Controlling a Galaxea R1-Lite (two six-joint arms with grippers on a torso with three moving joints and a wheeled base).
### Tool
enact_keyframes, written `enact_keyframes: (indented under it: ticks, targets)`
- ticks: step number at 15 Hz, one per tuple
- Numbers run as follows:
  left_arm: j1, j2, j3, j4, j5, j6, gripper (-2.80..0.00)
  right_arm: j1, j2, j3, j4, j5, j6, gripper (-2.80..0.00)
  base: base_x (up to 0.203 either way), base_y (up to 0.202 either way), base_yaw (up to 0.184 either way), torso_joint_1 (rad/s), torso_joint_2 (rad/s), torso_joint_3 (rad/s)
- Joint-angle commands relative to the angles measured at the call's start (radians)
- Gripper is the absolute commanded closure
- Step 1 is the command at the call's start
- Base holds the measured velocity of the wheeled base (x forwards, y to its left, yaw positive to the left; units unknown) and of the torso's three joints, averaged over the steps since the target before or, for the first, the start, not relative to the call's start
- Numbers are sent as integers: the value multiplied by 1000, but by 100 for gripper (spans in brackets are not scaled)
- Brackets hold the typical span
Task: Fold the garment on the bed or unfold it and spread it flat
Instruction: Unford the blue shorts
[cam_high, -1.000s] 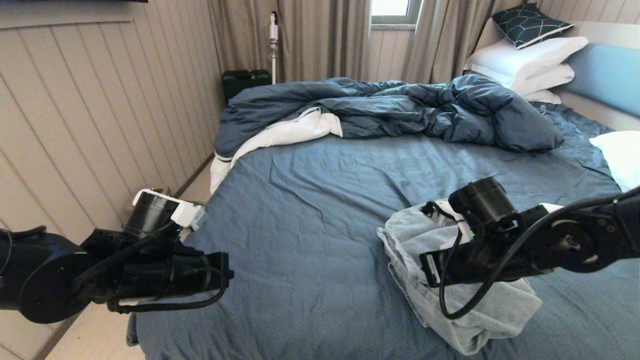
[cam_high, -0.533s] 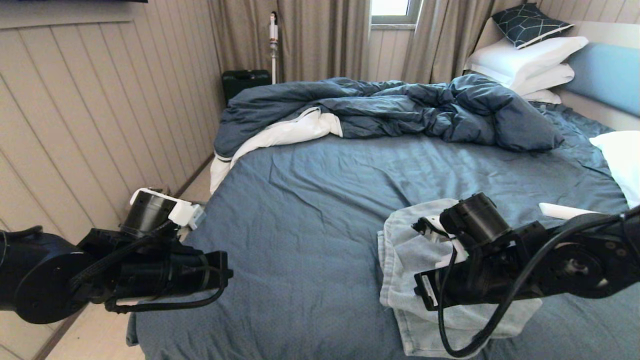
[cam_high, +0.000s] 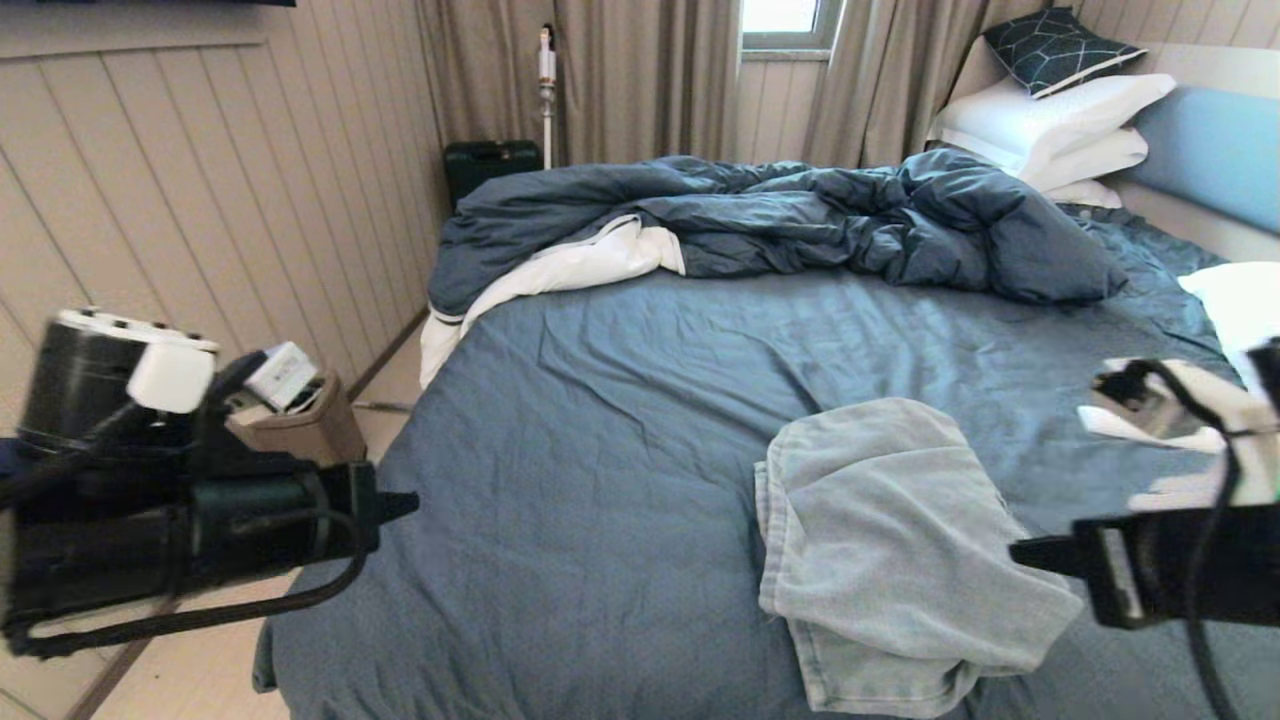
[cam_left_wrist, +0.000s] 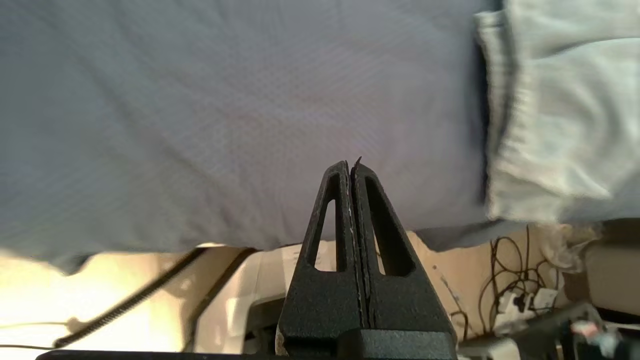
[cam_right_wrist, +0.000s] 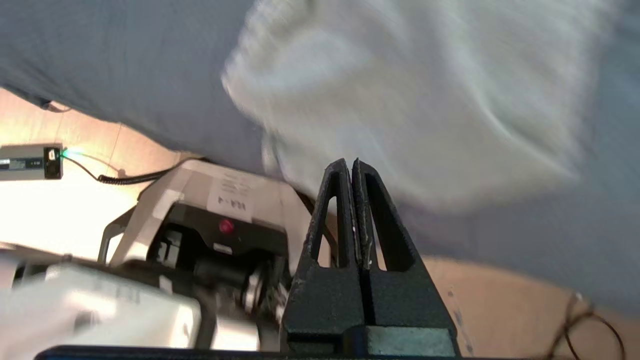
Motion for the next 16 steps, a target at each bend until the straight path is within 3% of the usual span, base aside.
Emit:
enact_keyframes:
  ticks: [1,3,6,8,10,11,13,16]
  targets:
    - [0,-256,-17,137,22,17,0,-31,-273,11,122,-1,-5,0,0,0,0,0,0,0]
    - [0,-455,-30,318,126,46,0,-46,-451,53,224,-12,-10,0,0,0,0,0,0,0]
    - [8,-720,-50,574,372,79,0,-57,-705,191,302,-66,-14,0,0,0,0,0,0,0]
    - [107,-832,-64,742,459,99,0,-66,-859,294,320,-90,-14,0,0,0,0,0,0,0]
    - [260,-926,-38,789,458,182,0,-71,-929,414,325,-126,17,0,0,0,0,0,0,0]
    - [339,-981,-18,798,422,243,0,-72,-931,465,287,-157,46,0,0,0,0,0,0,0]
    - [489,-1054,29,811,288,333,0,-73,-932,585,82,-212,67,0,0,0,0,0,0,0]
    - [503,-1084,238,724,217,362,0,-73,-933,670,-22,-427,36,0,0,0,0,0,0,0]
